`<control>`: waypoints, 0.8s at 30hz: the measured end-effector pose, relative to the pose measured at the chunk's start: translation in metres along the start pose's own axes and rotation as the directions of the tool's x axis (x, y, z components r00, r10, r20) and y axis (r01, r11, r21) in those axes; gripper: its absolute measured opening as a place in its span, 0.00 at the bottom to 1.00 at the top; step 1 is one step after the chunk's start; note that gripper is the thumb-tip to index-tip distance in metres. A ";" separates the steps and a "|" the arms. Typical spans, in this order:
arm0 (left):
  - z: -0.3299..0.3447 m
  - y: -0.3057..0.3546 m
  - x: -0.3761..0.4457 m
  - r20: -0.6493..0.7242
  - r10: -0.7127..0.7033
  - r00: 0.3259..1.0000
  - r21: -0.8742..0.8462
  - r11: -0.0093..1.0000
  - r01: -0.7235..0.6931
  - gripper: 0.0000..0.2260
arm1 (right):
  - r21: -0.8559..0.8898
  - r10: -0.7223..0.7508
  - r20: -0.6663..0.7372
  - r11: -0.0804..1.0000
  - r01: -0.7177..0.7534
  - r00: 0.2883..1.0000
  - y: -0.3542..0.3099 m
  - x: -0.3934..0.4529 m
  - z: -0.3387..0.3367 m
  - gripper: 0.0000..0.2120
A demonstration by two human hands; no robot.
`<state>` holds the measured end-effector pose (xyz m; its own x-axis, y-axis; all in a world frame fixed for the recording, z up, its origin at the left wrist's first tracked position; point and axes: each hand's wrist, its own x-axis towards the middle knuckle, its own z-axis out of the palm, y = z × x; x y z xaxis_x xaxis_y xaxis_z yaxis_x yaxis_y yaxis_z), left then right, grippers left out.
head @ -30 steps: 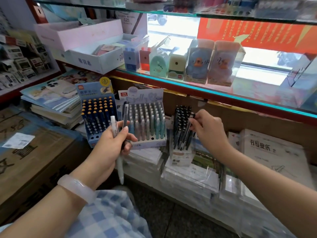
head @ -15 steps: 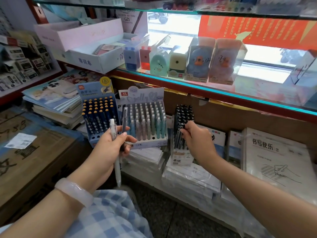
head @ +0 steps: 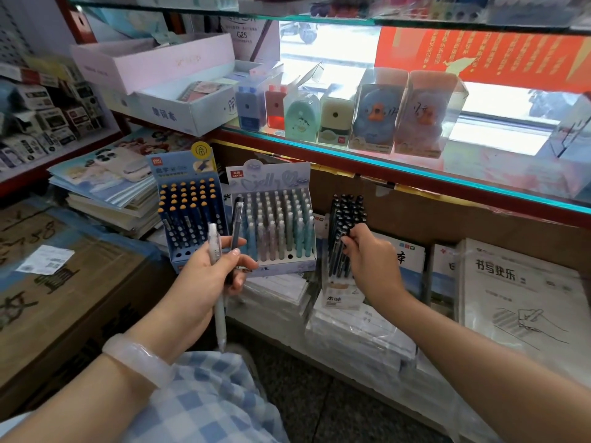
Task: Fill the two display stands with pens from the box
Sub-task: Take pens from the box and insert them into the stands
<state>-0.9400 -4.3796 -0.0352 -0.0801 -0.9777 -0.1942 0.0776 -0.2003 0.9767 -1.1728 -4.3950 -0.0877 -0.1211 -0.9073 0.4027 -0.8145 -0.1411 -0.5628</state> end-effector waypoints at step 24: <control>0.006 -0.004 -0.002 0.000 -0.043 0.999 -0.070 0.997 0.043 0.07 | 0.008 0.020 0.037 1.000 -0.020 0.999 0.013 -0.010 0.009 0.07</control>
<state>-0.9460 -4.3760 -0.0386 -0.0833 -0.9683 -0.2356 0.1437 -0.2457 0.9586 -1.1775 -4.3909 -0.1055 -0.1162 -0.9238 0.3647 -0.8072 -0.1261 -0.5766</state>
